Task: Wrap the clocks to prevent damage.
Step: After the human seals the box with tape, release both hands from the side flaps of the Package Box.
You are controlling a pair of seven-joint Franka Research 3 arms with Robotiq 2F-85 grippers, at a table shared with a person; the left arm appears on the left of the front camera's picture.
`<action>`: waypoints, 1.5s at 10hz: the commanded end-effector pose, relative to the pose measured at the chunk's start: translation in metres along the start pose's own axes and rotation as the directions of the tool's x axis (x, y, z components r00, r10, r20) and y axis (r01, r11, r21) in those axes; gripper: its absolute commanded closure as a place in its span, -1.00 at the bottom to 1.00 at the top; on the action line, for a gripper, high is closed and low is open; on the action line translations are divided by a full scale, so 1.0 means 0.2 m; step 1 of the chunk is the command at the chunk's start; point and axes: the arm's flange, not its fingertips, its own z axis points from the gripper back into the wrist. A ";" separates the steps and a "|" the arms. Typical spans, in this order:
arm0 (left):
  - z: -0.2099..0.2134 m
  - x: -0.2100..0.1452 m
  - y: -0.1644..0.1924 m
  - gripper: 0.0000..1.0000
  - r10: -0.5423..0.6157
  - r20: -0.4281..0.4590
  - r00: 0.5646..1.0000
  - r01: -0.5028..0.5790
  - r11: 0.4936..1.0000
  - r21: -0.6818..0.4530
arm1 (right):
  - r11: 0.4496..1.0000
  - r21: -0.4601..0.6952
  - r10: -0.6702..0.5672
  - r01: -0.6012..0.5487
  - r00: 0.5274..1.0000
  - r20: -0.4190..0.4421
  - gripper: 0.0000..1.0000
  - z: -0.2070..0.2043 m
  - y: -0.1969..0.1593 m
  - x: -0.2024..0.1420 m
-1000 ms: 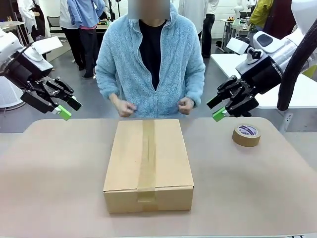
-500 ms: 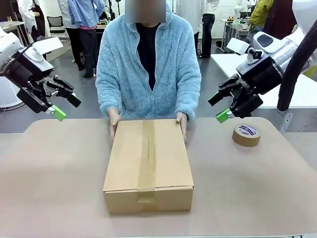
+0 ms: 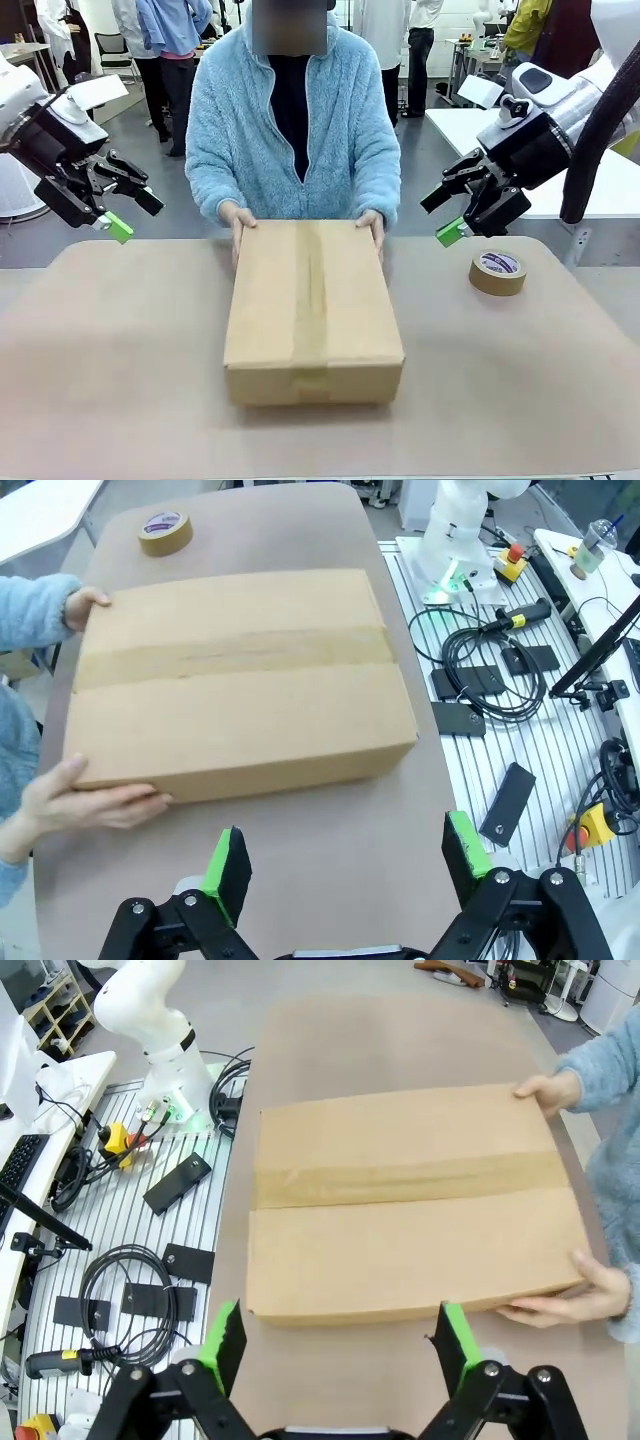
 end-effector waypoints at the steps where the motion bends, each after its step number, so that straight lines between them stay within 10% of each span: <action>1: 0.00 0.00 0.00 -1.00 -0.004 0.009 1.000 0.004 1.000 -0.009 | 1.000 0.013 0.011 -0.011 1.000 0.003 -1.00 -0.01 0.00 0.00; 4: 0.00 0.00 0.00 -1.00 0.002 0.002 1.000 -0.002 1.000 -0.002 | 1.000 0.012 -0.021 0.020 0.997 0.075 -1.00 0.03 -0.03 -0.04; 9: 0.20 -0.21 0.05 -1.00 0.054 0.435 0.899 -0.070 0.997 0.020 | 0.994 0.049 -0.113 0.102 0.853 0.510 -1.00 0.24 -0.10 -0.29; 15: 0.32 -0.35 -0.03 -1.00 -0.024 0.517 0.856 -0.121 0.962 0.246 | 0.985 0.030 -0.154 0.171 0.782 0.604 -1.00 0.34 -0.03 -0.56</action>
